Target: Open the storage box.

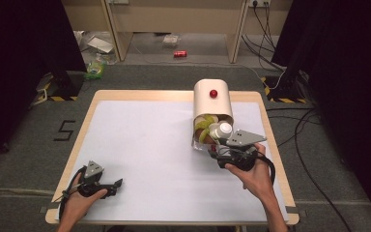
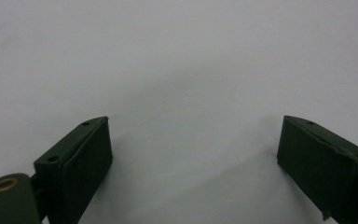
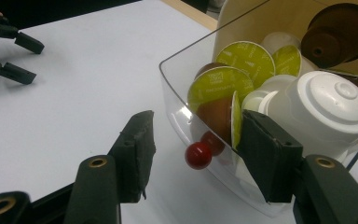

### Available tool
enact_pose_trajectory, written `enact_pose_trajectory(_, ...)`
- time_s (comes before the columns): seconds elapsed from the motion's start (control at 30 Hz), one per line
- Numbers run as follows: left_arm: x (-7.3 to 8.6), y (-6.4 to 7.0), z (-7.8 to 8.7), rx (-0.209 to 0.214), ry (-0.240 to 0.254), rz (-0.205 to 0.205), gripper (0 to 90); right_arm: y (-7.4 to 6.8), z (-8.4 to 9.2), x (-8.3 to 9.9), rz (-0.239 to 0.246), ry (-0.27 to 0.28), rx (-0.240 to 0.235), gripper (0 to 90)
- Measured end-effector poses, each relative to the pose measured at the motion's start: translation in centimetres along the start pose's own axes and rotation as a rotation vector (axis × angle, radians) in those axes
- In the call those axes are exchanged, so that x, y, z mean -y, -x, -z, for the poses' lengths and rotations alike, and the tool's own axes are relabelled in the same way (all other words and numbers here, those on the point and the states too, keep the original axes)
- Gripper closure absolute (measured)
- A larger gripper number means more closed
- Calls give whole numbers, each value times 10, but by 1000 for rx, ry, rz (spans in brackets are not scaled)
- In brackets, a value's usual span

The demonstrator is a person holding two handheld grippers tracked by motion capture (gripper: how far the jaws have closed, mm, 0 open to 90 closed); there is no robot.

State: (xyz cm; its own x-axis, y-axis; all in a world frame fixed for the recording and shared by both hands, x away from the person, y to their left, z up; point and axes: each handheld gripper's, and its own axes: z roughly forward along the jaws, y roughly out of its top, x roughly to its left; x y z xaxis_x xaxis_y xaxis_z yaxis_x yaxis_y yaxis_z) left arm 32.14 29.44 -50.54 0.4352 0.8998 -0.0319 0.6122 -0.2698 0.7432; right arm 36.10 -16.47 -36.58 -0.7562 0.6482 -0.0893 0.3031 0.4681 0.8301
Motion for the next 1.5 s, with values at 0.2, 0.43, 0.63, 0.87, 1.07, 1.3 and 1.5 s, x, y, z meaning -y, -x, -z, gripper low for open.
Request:
enact_pose_trajectory(0.2,0,0,0,1,0,0,92,-1,1,0,9,-2,2,456)
enact_pose_trajectory(0.43,0,0,0,0,0,1,92,-2,4,1,7,-4,-2,459)
enact_pose_trajectory(0.63,0,0,0,0,0,0,92,-3,5,1,11,-15,-5,462)
enact_pose_trajectory(0.87,0,0,0,0,0,0,92,-2,7,2,7,-9,-3,471)
enact_pose_trajectory(1.07,0,0,0,0,0,0,92,-3,8,2,10,-19,-10,471)
enact_pose_trajectory(1.3,0,0,0,0,0,0,93,-6,11,5,12,-31,-20,475)
enact_pose_trajectory(1.5,0,0,0,0,0,0,93,-8,14,9,10,-36,-18,485)
